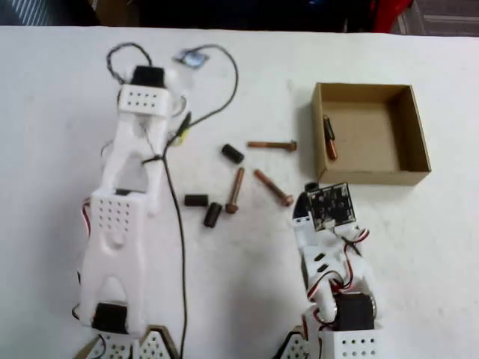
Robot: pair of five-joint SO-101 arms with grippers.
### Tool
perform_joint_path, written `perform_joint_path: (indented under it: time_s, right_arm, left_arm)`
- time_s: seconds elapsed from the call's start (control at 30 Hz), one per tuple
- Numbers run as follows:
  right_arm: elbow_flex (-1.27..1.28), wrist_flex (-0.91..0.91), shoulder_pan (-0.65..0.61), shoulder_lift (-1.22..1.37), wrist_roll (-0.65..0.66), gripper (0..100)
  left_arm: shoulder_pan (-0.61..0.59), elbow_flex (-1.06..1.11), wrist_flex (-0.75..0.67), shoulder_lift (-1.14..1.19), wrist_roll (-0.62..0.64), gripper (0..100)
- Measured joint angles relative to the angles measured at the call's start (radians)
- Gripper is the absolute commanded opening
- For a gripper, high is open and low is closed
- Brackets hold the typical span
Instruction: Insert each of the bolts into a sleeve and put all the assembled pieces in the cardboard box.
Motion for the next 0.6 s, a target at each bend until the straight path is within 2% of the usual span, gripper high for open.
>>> perform_joint_path:
  time_s: [0.3, 0.5, 0.6]
  right_arm:
    - [0.023, 0.0, -0.127, 0.0, -0.002, 1.7]
    - [0.025, -0.064, -0.222, 0.0, -0.002, 1.7]
    - [0.029, -0.094, -0.269, 0.0, -0.002, 1.7]
  left_arm:
    - [0.0, 0.057, 0.002, -0.238, -0.002, 2]
    - [0.0, 0.278, 0.002, -0.514, -0.006, 2]
    - [0.0, 0.39, 0.002, -0.647, -0.058, 2]
